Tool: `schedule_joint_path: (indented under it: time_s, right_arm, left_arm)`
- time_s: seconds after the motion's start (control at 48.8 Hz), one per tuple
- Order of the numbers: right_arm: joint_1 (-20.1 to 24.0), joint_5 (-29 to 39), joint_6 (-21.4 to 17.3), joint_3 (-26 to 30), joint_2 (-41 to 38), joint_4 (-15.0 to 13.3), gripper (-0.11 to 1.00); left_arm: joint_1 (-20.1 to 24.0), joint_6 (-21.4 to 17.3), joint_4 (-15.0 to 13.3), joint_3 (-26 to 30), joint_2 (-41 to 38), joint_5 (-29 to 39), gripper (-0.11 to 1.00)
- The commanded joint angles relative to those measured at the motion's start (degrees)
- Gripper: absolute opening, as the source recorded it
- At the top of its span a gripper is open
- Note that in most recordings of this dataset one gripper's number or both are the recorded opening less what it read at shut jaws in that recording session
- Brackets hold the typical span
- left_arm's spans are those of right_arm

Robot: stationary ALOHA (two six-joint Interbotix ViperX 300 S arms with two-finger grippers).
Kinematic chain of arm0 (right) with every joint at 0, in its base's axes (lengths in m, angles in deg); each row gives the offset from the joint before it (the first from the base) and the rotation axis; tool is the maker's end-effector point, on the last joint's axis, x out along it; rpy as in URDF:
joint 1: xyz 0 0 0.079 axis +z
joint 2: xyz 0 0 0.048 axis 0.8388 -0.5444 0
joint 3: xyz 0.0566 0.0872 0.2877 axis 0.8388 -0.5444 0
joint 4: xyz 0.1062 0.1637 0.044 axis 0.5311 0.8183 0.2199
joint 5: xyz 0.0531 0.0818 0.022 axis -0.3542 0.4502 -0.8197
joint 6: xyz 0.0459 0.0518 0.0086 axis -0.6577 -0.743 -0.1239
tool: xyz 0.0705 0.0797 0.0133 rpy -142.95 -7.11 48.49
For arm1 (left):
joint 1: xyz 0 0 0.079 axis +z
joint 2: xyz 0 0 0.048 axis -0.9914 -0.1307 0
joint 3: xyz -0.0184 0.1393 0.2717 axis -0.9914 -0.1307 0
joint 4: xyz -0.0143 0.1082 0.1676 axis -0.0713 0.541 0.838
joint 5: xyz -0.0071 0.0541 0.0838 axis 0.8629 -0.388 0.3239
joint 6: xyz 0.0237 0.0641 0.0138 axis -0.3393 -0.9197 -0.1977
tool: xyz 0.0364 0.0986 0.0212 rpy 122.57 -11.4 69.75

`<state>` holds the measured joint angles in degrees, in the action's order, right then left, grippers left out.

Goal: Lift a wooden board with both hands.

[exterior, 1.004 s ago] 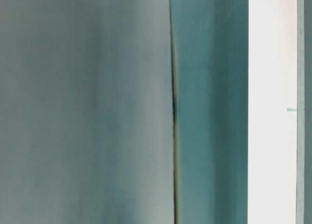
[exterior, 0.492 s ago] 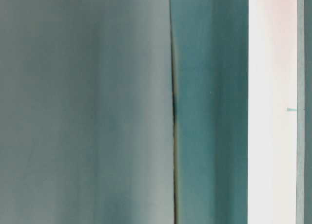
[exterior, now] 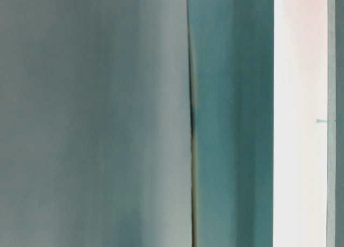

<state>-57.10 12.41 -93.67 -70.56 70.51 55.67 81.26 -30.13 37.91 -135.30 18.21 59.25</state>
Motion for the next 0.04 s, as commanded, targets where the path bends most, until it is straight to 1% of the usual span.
schedule_joint_path:
  time_s: [0.0,0.02]
  right_arm:
    - [-0.2,-0.7,-0.2,0.5,-0.2,0.0,0.94]
    - [-0.2,-0.7,-0.2,0.5,-0.1,0.0,0.94]
  left_arm:
    - [0.1,0.0,0.0,1.4,-0.2,-0.4,0.98]
    - [0.1,0.0,0.0,1.5,-0.2,-0.4,0.98]
